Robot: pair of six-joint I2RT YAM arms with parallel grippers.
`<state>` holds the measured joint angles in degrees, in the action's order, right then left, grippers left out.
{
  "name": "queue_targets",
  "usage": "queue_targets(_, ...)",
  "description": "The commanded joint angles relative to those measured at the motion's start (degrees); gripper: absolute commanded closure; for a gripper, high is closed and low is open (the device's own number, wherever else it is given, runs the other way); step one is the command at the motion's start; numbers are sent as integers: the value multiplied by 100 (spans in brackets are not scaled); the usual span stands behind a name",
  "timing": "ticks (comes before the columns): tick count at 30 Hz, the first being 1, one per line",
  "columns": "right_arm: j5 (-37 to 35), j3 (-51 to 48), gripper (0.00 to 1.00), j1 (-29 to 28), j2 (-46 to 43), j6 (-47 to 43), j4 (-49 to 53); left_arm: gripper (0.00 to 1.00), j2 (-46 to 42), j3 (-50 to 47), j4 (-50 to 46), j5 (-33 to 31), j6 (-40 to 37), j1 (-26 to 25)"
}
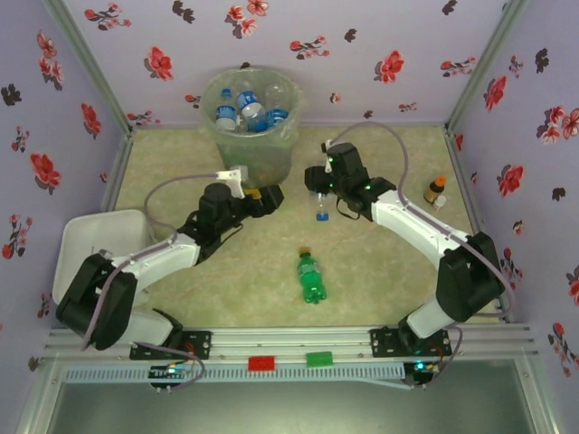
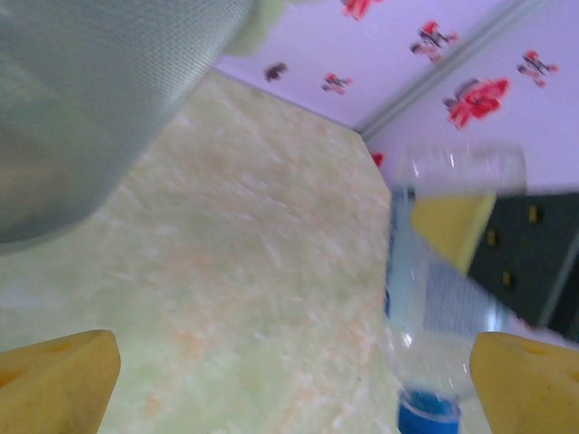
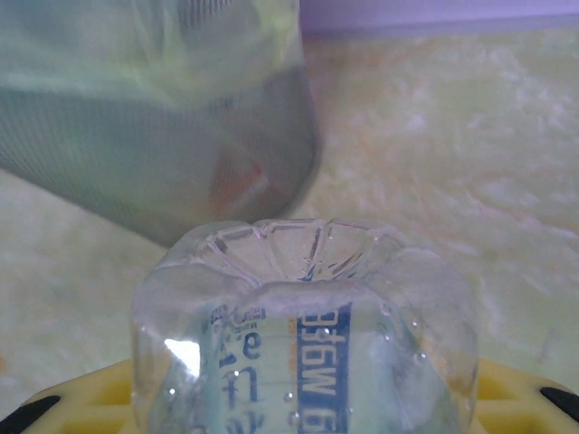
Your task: Put the plastic bottles in the bin
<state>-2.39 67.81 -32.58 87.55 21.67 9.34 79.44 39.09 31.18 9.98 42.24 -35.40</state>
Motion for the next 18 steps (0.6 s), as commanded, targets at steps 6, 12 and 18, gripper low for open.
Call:
queue_targets(6,866,-130,51,139,-150,1254,-1334,0,474,467,681,795,-310,-437)
queue_targets(12,1378,-342,51,138,-184,1685,-1834,0,790,770,741,901,-404,-468)
queue_targets(18,1599,-475,52,138,-268,1891,-2038,0,1108,1109,710,902,-515,-468)
